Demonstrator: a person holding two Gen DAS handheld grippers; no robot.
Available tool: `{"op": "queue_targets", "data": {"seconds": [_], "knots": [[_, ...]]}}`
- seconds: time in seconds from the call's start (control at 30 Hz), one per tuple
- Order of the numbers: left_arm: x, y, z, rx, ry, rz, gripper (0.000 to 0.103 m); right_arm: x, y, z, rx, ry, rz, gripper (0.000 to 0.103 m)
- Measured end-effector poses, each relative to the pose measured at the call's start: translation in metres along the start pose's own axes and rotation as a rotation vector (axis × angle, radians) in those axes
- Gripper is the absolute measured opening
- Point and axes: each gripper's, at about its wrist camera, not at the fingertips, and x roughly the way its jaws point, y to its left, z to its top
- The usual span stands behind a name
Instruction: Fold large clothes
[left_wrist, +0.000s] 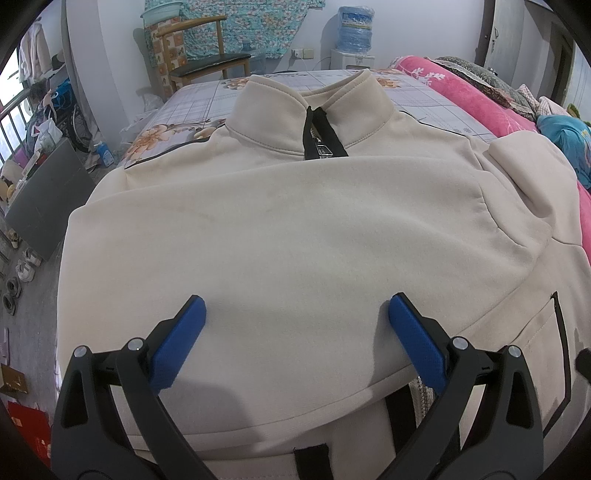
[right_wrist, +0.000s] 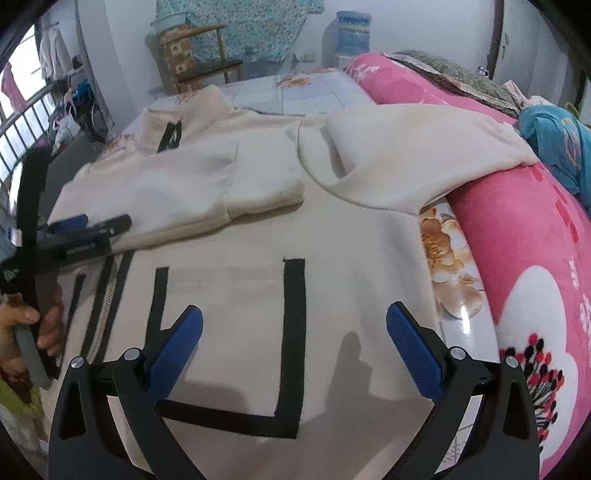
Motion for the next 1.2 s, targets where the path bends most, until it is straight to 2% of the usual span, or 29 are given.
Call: {"op": "queue_targets", "data": {"seconds": [0.4,0.63,0.8,0.87,0.97,1.2], "knots": [[0.000,0.000,0.000,0.000,0.000,0.000,0.096,-0.023,-0.008,0.009,0.018,-0.043,0.052,0.097],[0.000,0.000,0.000,0.000,0.000,0.000,0.096,-0.044,-0.036,0.036,-0.002,-0.068,0.049,0.097],[0.000,0.000,0.000,0.000,-0.001,0.000,0.096,-0.056,-0.089,0.059,0.006,-0.071,-0.040,0.097],[0.000,0.000,0.000,0.000,-0.001,0.000,0.096,-0.055,-0.118,0.067,0.047,-0.067,-0.047,0.097],[0.000,0.000,0.000,0.000,-0.001,0.000,0.096,-0.048,-0.175,0.080,0.177,-0.060,-0.017,0.096],[0.000,0.000,0.000,0.000,-0.001,0.000,0.096,-0.008,-0.288,0.117,0.496,-0.045,0.025,0.083]]}}
